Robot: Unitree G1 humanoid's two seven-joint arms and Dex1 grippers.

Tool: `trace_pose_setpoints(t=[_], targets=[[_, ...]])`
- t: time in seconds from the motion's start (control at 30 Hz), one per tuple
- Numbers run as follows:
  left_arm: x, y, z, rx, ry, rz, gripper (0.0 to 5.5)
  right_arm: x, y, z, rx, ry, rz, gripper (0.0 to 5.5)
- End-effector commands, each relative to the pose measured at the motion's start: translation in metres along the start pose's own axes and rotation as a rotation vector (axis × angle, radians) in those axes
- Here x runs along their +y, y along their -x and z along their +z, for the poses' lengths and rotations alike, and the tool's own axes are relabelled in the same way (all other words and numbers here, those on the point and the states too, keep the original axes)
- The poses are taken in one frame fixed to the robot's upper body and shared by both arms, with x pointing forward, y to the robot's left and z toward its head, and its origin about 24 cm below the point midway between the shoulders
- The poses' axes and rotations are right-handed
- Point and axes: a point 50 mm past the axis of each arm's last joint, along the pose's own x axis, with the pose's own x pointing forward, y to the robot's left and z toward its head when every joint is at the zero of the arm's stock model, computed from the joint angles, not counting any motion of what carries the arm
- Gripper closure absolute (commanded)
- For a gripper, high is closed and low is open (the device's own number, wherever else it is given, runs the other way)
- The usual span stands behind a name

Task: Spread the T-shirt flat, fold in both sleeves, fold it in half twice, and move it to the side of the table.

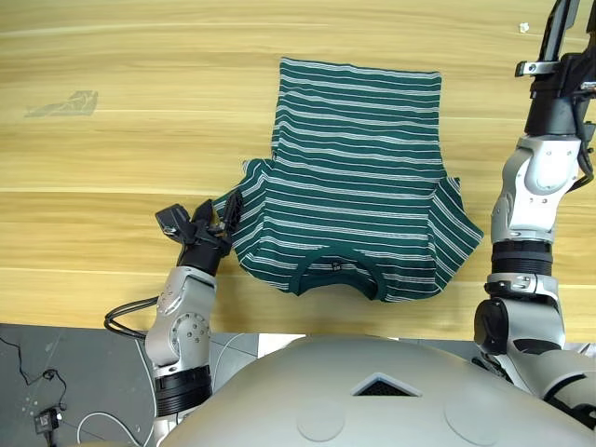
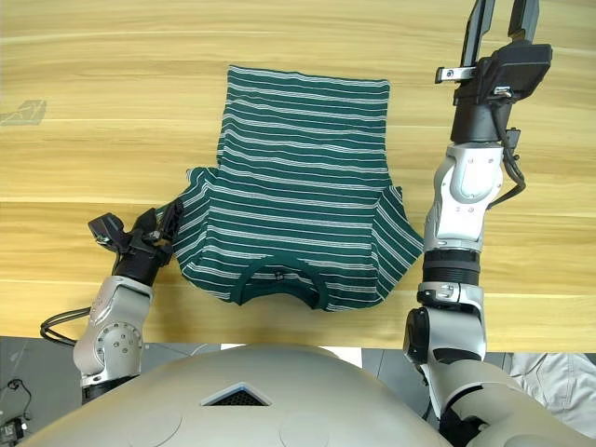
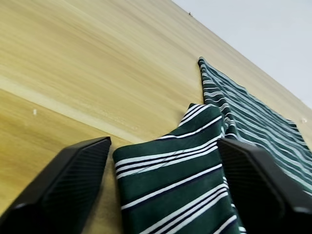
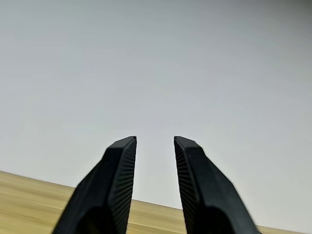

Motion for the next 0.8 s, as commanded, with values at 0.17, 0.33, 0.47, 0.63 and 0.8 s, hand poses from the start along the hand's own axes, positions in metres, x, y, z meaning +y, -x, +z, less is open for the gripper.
trace_pose_setpoints(t=[0.17,0.33,0.47,0.63,0.8], targets=[[0.0039,0.0017,-0.0107,0.061,-0.009,0.034,2.65,0.0048,-0.0035,0.0013,-0.008,0.013,0.022,4.07],[0.0063,0.0018,-0.0081,0.033,-0.023,0.057,3.42,0.0061,-0.0036,0.0007,-0.002,0.013,0.024,4.07],[0.0082,0.0019,-0.0068,0.017,-0.031,0.077,4.11,0.0054,-0.0034,0.0006,0.0,0.014,0.024,4.07],[0.0081,0.0016,-0.0067,0.011,-0.034,0.079,4.91,0.0058,-0.0034,0.0,0.001,0.015,0.028,4.07],[0.0081,0.0005,-0.0066,0.007,-0.039,0.081,5.47,0.006,-0.0034,-0.0008,0.004,0.016,0.031,4.07]])
